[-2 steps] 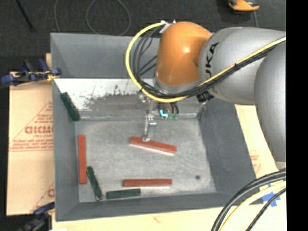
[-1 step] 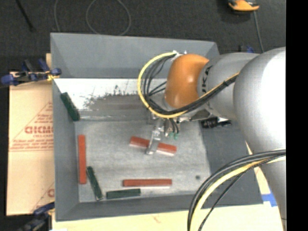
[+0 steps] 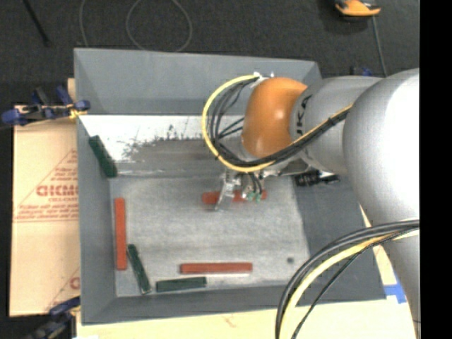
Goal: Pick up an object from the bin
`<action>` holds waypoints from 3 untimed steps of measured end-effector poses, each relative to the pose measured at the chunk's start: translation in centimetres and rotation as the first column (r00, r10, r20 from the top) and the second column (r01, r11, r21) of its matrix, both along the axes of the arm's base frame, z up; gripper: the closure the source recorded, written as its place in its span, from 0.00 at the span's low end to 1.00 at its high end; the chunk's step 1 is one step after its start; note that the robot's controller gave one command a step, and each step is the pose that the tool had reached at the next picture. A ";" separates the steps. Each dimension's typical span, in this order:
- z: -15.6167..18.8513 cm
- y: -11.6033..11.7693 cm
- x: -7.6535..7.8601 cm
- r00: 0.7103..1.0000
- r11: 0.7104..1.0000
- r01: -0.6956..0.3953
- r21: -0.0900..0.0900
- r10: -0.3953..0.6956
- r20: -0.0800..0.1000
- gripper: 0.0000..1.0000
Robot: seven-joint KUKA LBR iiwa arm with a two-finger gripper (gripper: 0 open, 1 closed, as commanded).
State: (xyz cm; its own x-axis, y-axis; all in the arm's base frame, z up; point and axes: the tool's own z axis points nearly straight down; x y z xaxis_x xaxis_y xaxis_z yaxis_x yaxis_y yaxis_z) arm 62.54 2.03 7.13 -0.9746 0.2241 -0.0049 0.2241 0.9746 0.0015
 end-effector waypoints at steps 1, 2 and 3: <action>13.5 -1.0 -0.1 0.999 0.999 -0.033 -0.001 0.033 0.008 1.00; 9.0 3.6 -3.3 0.998 0.998 -0.063 0.000 0.063 -0.006 1.00; 9.1 8.1 -2.0 0.970 0.970 0.242 0.003 -0.242 0.000 1.00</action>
Offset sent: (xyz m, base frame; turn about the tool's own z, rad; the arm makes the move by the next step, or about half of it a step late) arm -0.0036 -0.0091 0.1287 -0.0336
